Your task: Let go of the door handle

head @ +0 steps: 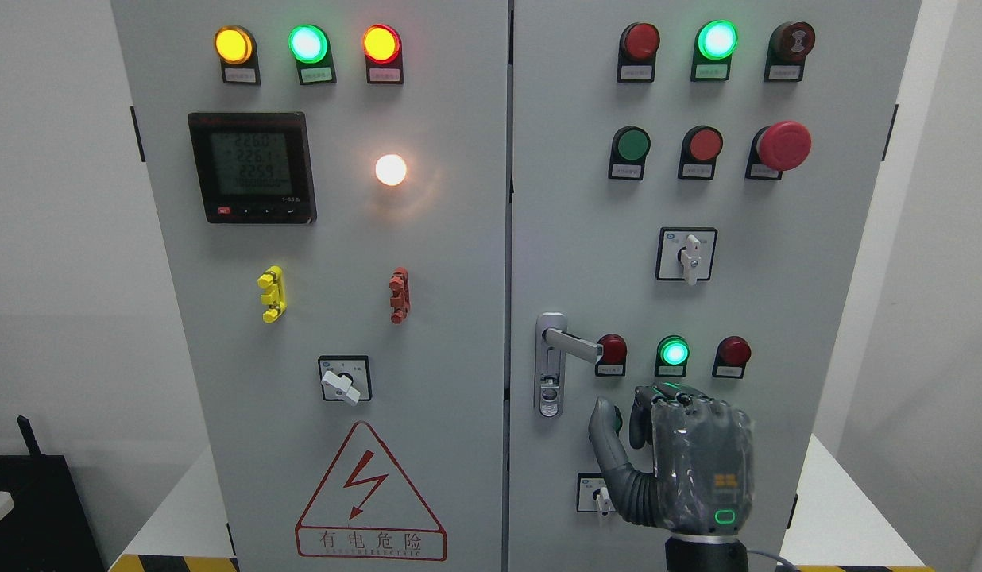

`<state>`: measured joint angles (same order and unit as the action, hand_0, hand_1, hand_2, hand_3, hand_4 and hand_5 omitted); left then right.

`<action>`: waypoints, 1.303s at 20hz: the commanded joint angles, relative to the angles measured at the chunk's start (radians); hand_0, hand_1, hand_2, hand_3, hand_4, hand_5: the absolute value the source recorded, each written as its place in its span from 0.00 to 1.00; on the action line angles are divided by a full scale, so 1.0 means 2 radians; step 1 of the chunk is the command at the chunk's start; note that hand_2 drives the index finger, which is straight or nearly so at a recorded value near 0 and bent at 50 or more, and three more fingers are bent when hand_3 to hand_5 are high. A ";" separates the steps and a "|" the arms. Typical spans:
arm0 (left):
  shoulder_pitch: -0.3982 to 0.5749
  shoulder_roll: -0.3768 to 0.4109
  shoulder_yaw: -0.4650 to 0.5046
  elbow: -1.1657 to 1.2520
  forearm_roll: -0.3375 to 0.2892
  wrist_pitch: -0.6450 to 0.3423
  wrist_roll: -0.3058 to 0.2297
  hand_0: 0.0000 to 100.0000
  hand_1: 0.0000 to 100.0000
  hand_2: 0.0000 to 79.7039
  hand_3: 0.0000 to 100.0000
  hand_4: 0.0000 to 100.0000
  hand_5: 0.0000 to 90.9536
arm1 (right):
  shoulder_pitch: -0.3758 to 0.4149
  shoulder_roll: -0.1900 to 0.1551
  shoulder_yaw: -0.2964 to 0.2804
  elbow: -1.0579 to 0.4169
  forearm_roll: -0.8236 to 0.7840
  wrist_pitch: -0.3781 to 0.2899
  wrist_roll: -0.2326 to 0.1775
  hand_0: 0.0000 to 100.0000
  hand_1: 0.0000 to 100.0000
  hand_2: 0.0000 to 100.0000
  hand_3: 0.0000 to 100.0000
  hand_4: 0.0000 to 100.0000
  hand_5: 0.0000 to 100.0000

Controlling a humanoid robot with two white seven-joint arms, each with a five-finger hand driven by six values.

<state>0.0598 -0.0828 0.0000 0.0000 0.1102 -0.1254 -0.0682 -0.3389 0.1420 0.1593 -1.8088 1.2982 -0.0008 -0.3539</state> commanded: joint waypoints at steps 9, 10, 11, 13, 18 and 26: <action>0.000 0.000 -0.006 -0.008 0.000 0.000 0.000 0.12 0.39 0.00 0.00 0.00 0.00 | 0.051 0.002 -0.041 -0.061 -0.003 -0.070 0.002 0.54 0.04 0.00 0.00 0.00 0.00; 0.000 0.000 -0.006 -0.008 0.000 0.000 0.000 0.12 0.39 0.00 0.00 0.00 0.00 | 0.051 0.002 -0.041 -0.060 -0.006 -0.071 0.002 0.49 0.04 0.00 0.00 0.00 0.00; 0.000 0.000 -0.006 -0.008 0.000 0.000 0.000 0.12 0.39 0.00 0.00 0.00 0.00 | 0.051 0.002 -0.041 -0.060 -0.011 -0.071 0.003 0.46 0.06 0.00 0.00 0.00 0.00; 0.000 0.000 -0.006 -0.008 0.000 0.000 0.000 0.12 0.39 0.00 0.00 0.00 0.00 | 0.052 0.002 -0.041 -0.060 -0.022 -0.071 0.004 0.42 0.08 0.00 0.00 0.00 0.00; 0.000 0.000 -0.006 -0.008 0.000 0.000 0.000 0.12 0.39 0.00 0.00 0.00 0.00 | 0.057 0.001 -0.043 -0.059 -0.026 -0.066 0.002 0.37 0.16 0.00 0.00 0.00 0.00; 0.000 0.000 -0.006 -0.008 0.000 0.000 0.000 0.12 0.39 0.00 0.00 0.00 0.00 | 0.057 0.002 -0.052 -0.055 -0.047 -0.067 0.007 0.34 0.22 0.00 0.00 0.00 0.00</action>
<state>0.0598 -0.0828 0.0000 0.0000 0.1104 -0.1254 -0.0682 -0.2276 0.1447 0.0810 -1.9132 1.2270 -0.1333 -0.3473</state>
